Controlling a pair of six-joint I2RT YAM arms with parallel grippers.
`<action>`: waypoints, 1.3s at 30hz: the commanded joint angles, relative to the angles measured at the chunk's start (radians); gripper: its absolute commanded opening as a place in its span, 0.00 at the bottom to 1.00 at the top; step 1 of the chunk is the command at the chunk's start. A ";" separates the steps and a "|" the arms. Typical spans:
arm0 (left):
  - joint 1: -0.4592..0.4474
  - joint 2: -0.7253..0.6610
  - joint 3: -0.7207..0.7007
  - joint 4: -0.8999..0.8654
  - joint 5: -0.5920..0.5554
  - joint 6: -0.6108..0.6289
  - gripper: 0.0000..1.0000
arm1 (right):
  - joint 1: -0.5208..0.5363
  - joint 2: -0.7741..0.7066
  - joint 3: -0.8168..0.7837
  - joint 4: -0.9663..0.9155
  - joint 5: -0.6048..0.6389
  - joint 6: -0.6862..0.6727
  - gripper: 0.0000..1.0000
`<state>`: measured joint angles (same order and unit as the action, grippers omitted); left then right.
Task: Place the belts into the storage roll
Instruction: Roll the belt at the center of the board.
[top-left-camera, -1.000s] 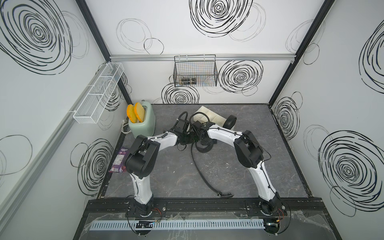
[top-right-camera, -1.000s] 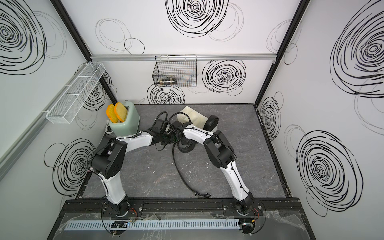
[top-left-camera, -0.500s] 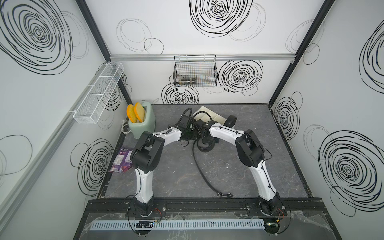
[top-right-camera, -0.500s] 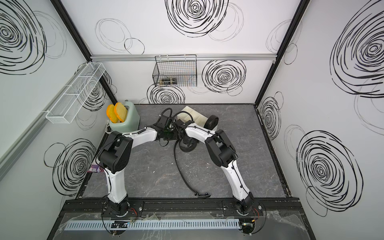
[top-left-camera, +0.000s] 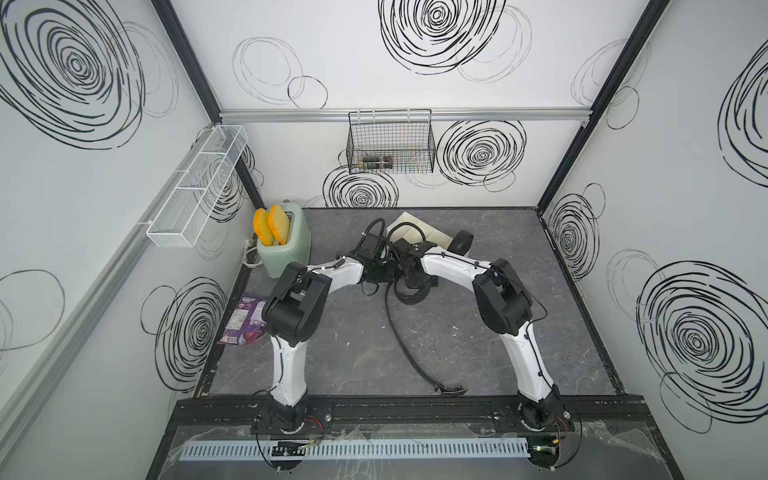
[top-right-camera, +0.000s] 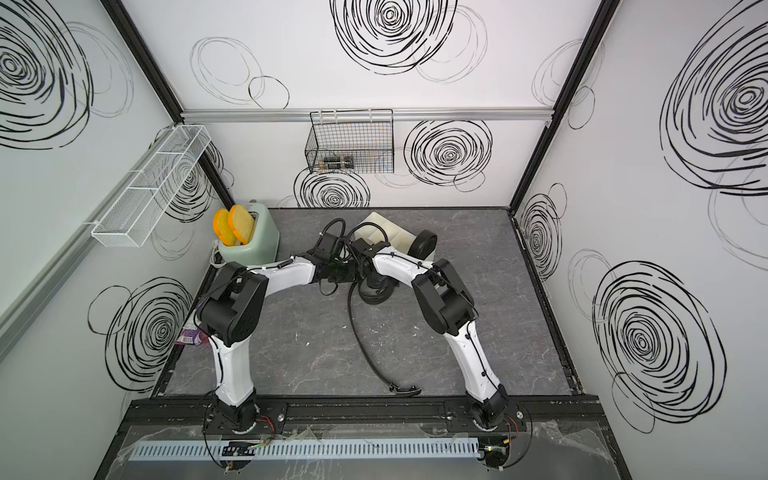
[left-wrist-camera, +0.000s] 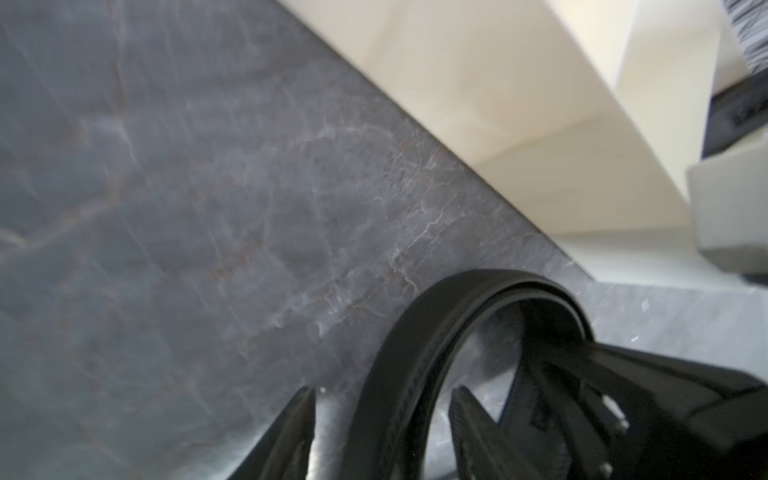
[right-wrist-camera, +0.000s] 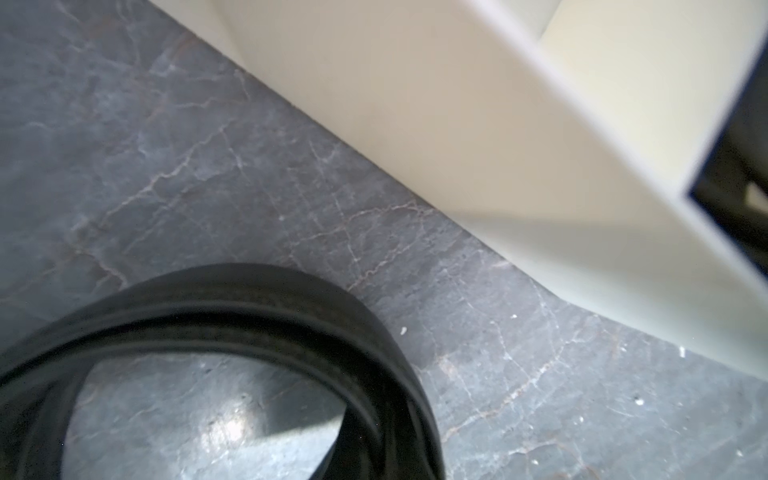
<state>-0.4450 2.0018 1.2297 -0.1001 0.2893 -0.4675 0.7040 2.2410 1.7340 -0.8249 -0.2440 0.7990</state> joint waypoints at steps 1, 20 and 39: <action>-0.012 -0.026 -0.119 0.022 0.108 -0.047 0.61 | 0.020 -0.012 -0.062 0.080 -0.058 0.002 0.00; -0.014 -0.063 -0.116 -0.115 -0.036 0.065 0.46 | 0.070 -0.018 -0.062 0.082 -0.099 -0.024 0.00; -0.024 -0.058 -0.091 -0.189 -0.186 0.073 0.00 | 0.036 -0.155 -0.048 0.159 -0.135 -0.068 0.43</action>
<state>-0.4568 1.9190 1.1355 -0.2184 0.1787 -0.4076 0.7494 2.1811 1.6653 -0.7158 -0.3931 0.7456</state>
